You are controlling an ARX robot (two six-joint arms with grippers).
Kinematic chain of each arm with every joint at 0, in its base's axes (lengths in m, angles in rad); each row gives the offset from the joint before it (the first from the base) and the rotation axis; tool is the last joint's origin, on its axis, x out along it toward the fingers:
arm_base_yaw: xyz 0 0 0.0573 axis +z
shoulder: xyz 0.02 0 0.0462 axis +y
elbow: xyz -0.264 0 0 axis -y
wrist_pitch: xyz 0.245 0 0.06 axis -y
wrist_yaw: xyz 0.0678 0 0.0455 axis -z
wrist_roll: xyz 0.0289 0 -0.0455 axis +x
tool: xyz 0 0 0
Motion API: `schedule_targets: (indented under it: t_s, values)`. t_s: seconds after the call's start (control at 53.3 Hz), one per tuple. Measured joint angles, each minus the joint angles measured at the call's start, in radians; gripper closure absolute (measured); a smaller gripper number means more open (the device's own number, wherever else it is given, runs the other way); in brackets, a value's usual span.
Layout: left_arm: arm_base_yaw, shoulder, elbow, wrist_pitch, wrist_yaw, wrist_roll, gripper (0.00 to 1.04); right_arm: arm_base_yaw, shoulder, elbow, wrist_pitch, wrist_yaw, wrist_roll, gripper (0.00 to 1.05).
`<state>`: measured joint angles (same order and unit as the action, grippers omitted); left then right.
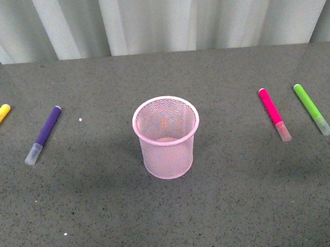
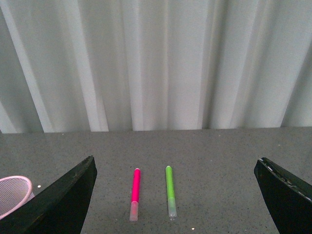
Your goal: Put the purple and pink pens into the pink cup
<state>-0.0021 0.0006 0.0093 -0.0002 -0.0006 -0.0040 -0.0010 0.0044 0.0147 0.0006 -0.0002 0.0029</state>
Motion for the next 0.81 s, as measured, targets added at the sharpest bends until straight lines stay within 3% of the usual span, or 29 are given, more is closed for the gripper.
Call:
schedule_targets:
  t_s: [0.806]
  values:
    - [0.0, 0.0, 0.0, 0.0, 0.0, 0.0, 0.07, 0.0, 0.0, 0.0, 0.0, 0.0, 0.0, 0.07]
